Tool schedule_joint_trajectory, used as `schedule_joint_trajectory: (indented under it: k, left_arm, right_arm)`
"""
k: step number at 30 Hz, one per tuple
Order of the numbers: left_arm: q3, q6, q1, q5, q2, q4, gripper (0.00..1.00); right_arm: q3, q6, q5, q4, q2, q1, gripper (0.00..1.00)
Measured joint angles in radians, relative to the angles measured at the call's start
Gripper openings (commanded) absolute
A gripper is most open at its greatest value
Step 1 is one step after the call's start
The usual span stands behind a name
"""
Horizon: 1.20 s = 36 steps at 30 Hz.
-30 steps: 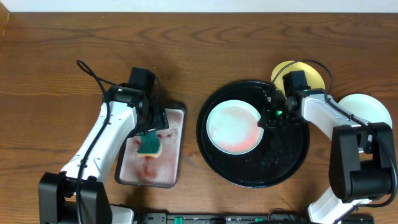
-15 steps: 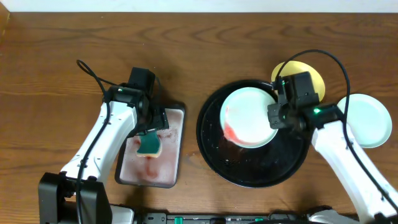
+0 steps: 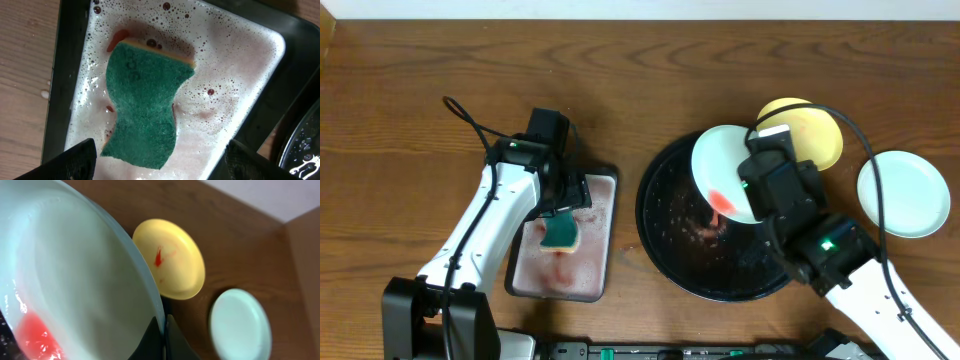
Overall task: Clean dirty plates on tray and stack at the side
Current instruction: 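Lift the second mint plate with the right gripper and tilt it up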
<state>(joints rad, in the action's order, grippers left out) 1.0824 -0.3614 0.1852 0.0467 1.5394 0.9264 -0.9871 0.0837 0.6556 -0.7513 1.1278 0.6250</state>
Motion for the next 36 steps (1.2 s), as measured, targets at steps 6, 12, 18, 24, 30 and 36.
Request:
schedule_joint_trajectory:
  k: [6, 12, 18, 24, 30, 36]
  left_arm:
    - [0.0, 0.0, 0.0, 0.0, 0.0, 0.0, 0.83]
    - [0.0, 0.0, 0.0, 0.0, 0.0, 0.0, 0.83]
    - [0.0, 0.0, 0.0, 0.0, 0.0, 0.0, 0.83]
    - [0.0, 0.0, 0.0, 0.0, 0.0, 0.0, 0.83]
    - [0.0, 0.0, 0.0, 0.0, 0.0, 0.0, 0.83]
    - [0.0, 0.0, 0.0, 0.0, 0.0, 0.0, 0.83]
  right_arm:
    - [0.0, -0.043, 0.125, 0.0, 0.0, 0.131, 0.01]
    - [0.0, -0.084, 0.244, 0.0, 0.0, 0.239, 0.01]
    - [0.0, -0.128, 0.324, 0.0, 0.001, 0.323, 0.01]
    - [0.0, -0.224, 0.386, 0.0, 0.001, 0.378, 0.01]
    - [0.0, -0.282, 0.505, 0.0, 0.001, 0.429, 0.01]
    - [0.0, -0.302, 0.568, 0.019, 0.001, 0.465, 0.01]
